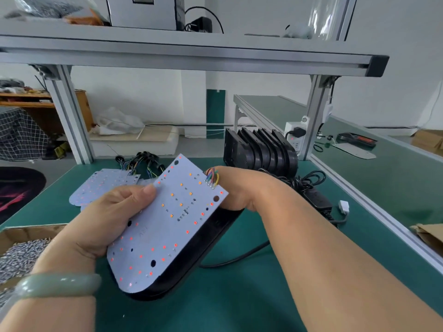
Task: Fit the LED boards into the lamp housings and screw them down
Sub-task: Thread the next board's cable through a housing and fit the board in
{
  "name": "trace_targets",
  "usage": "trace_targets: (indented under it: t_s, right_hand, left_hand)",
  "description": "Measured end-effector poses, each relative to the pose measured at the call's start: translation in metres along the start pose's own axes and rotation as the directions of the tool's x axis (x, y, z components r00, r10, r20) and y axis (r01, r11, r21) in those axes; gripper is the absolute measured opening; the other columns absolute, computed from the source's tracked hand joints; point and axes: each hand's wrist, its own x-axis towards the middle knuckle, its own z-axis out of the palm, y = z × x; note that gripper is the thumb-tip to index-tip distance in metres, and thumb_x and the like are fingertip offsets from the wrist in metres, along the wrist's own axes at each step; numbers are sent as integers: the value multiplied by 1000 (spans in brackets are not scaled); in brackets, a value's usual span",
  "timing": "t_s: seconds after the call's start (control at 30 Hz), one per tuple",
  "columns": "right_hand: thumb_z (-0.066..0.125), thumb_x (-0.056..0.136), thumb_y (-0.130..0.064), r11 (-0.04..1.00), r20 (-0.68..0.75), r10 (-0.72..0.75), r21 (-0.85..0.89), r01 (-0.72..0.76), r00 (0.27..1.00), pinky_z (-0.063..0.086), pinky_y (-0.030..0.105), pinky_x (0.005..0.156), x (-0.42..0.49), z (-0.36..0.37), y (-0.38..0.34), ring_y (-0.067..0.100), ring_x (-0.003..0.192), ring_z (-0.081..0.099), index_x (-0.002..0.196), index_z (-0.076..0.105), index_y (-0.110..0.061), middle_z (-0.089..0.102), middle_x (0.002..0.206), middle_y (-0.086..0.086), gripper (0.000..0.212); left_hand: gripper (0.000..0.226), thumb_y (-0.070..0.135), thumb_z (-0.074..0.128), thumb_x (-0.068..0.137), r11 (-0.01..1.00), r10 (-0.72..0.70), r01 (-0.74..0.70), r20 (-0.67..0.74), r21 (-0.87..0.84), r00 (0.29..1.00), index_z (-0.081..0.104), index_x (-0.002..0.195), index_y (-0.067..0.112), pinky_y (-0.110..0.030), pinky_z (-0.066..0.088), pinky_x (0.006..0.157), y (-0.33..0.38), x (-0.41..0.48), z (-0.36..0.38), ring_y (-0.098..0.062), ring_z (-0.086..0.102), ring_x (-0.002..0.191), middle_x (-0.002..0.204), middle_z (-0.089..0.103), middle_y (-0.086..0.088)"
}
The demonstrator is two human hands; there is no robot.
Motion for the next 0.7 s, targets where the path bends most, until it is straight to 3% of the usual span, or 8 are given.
trace_targets:
  t_s: [0.07,0.17,0.3,0.4,0.47,0.6,0.63,0.7]
  right_hand:
    - [49,94,-9,993,-27,55,106,-52,998,36,30,73,6,4,4,18,80,43,95,64,2,66,105,21,19]
    - [41,95,0,965,-54,110,246,-94,992,28,30,66,9,15,12,18,72,35,74,52,-4,49,77,18,25]
    - [35,98,5,696,-100,167,716,-46,981,17,28,55,12,24,17,13,59,20,67,31,-21,23,62,8,41]
    - [42,98,-1,742,-27,140,665,-87,990,30,26,60,5,25,21,17,67,39,71,45,-12,42,70,11,29]
    - [49,96,-7,709,75,21,702,-67,997,50,17,69,-1,22,29,11,72,59,79,61,-17,63,84,2,24]
    - [47,90,-29,133,30,-234,991,1,972,56,30,80,-3,27,49,17,84,70,95,75,-7,73,93,8,36]
    - [45,92,-19,143,-3,-222,989,35,975,58,29,78,4,32,53,18,83,70,96,74,-4,73,94,10,33]
    - [45,91,10,384,-161,-120,902,196,980,55,34,81,15,49,56,22,86,67,102,68,8,69,96,16,26]
  left_hand:
    - [72,73,82,31,1000,17,-16,-27,12,1000,76,71,13,-19,49,43,1,0,1,-19,65,48,67,72,-12]
    - [73,77,80,30,999,35,-34,-24,41,999,75,68,15,-18,47,42,2,1,3,-16,62,45,64,71,-8]
    - [62,75,79,40,996,59,-60,24,60,998,74,64,17,-15,44,39,4,0,11,-13,60,41,57,68,-3]
    - [42,49,61,84,996,76,-75,-16,43,997,72,57,20,-13,41,38,3,1,10,-10,56,37,50,64,0]
    - [39,45,57,82,996,81,-80,-39,32,996,73,59,19,-13,43,40,1,1,5,-12,58,39,53,66,-3]
    - [41,49,54,73,995,39,-53,-156,-90,987,77,75,14,-24,54,52,-7,7,1,-20,68,58,75,73,-13]
    - [41,47,53,74,995,21,-37,-166,-96,986,78,77,15,-24,55,54,-9,9,2,-20,69,61,78,74,-13]
    - [44,48,52,75,997,-9,-3,-149,-81,989,78,83,14,-26,56,57,-12,11,7,-20,71,67,83,75,-12]
